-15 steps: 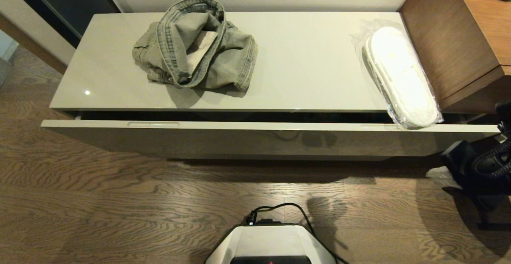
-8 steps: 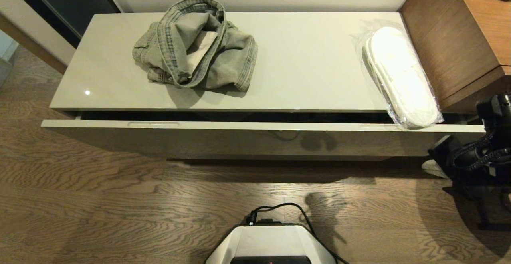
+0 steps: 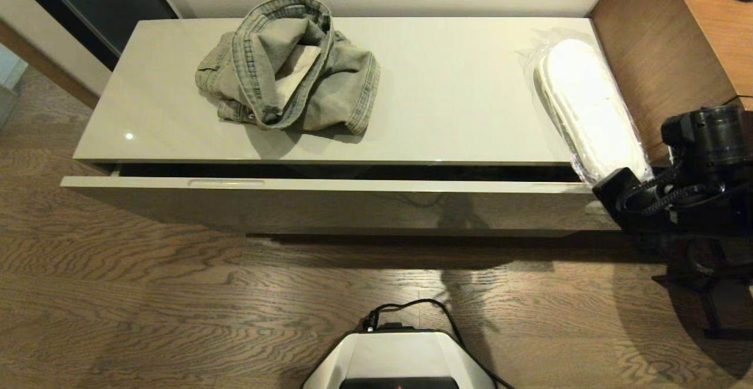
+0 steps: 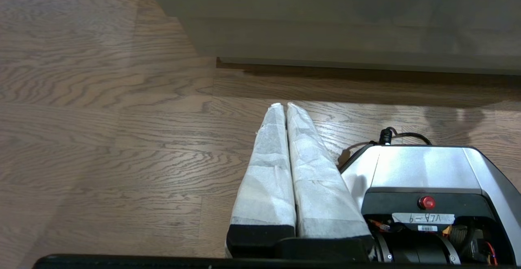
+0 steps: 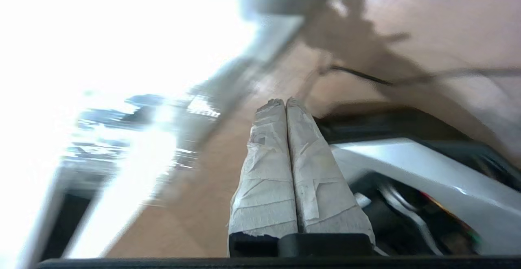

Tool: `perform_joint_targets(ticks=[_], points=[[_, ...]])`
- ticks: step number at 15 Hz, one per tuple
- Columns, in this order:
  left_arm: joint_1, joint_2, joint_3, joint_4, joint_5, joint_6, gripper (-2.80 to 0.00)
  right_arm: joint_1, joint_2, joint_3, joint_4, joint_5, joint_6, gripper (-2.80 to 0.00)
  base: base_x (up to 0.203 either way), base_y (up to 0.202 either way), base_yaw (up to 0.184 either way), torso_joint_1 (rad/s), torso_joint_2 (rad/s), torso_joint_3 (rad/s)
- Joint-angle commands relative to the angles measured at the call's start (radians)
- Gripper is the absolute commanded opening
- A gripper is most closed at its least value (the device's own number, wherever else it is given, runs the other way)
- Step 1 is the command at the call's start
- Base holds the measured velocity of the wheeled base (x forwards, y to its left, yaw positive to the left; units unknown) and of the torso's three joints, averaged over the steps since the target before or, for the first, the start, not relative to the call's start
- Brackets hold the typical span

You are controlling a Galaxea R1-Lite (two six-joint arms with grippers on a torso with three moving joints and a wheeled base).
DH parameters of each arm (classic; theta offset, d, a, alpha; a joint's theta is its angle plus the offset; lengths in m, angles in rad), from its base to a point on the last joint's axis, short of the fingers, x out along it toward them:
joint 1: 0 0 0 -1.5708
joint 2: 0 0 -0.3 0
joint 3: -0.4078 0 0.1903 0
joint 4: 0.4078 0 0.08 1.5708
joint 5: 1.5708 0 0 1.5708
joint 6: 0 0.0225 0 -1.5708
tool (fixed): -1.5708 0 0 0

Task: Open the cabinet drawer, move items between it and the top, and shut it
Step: Close the drawer

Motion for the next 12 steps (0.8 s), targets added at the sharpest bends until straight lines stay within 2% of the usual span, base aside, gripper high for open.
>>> perform_joint_targets(ticks=[1,6,12], points=[[0.000,0.000,0.002,0.000,0.000,0.000,-2.80,0.008,0.030,-0.055,-0.002,-0.002,0.004,-2.80,0.000,0.000,0.000,0.000,0.00,0.000],[0.000,0.000,0.002,0.000,0.000,0.000,-2.80,0.007,0.147,-0.112,-0.033,-0.045,0.002,-2.80,0.000,0.000,0.000,0.000,0.00,0.000],[0.000,0.000,0.002,0.001,0.000,0.000,-2.80,0.009,0.059,-0.185,0.044,-0.044,0.000,-2.80,0.000,0.000,0.000,0.000,0.00,0.000]])
